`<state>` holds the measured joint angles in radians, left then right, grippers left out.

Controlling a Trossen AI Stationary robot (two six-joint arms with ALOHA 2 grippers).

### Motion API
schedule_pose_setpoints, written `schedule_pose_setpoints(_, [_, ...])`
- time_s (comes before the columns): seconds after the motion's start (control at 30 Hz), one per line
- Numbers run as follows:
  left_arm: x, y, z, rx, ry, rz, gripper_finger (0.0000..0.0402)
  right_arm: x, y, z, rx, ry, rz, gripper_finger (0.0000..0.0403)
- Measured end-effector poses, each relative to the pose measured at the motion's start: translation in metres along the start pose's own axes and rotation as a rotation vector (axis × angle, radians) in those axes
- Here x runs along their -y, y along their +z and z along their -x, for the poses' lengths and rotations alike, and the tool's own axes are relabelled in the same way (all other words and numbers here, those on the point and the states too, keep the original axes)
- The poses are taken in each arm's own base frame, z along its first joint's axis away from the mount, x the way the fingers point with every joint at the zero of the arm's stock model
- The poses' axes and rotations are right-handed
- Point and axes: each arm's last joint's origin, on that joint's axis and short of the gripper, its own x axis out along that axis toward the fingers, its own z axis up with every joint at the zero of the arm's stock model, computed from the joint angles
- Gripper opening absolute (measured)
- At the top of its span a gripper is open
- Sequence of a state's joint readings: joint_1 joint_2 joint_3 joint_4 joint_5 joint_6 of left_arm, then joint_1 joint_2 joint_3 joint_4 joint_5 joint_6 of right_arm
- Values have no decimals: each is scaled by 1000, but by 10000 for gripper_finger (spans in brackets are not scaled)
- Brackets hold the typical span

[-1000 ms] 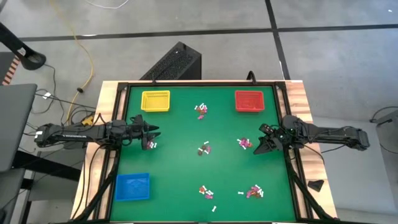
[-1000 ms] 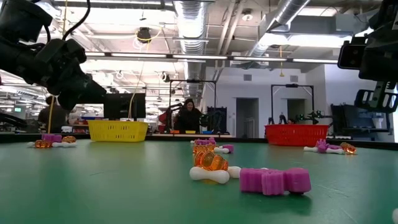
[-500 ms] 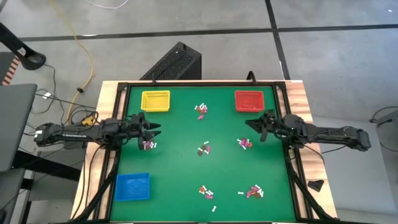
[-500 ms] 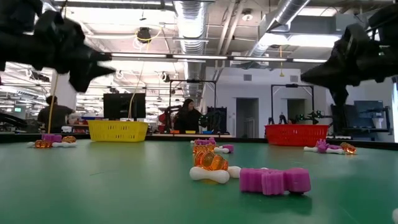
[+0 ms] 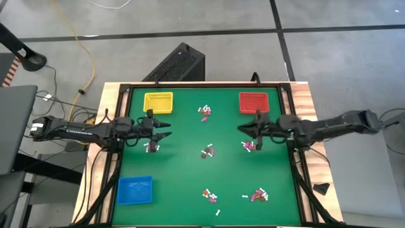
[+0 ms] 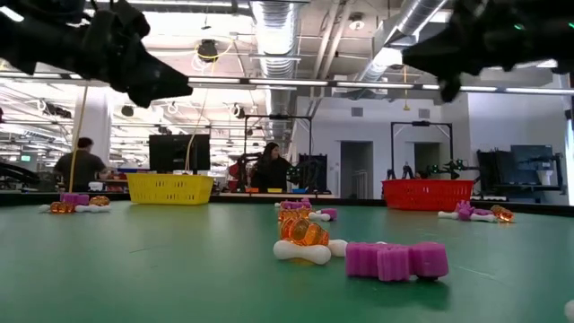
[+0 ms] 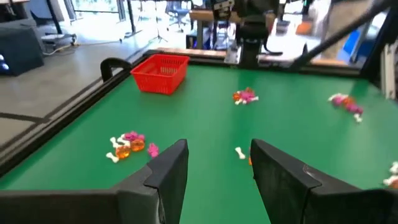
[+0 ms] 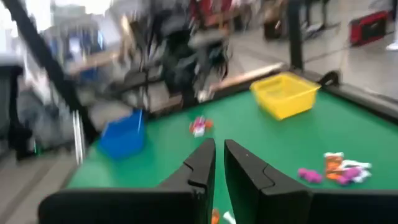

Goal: Sort Halloween decoration
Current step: Put the pumpkin toy into the orange bin

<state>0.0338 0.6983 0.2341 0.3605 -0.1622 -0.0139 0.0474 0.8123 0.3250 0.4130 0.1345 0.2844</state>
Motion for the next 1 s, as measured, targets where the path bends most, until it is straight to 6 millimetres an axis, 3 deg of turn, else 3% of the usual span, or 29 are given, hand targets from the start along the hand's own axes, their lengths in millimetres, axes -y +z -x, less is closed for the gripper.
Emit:
schedule_pose_setpoints(0.27, [4,-1,-21,-92,-18,-37,164,-54,0,-62,-304,131,308,67])
schedule_pose_setpoints(0.37, [5,-2,-27,-115,-19,-43,164,-63,-3,-72,-559,80,295,67])
schedule_pose_setpoints(0.5, [6,-4,-33,-148,-20,-48,164,-67,10,-78,-784,-36,214,67])
schedule_pose_setpoints(0.73, [7,-8,-39,-175,-29,-85,164,-51,7,-57,-1054,-257,118,71])
schedule_pose_setpoints(1.0, [7,-7,-39,-165,-27,-56,164,-32,11,-28,-1031,-372,-35,132])
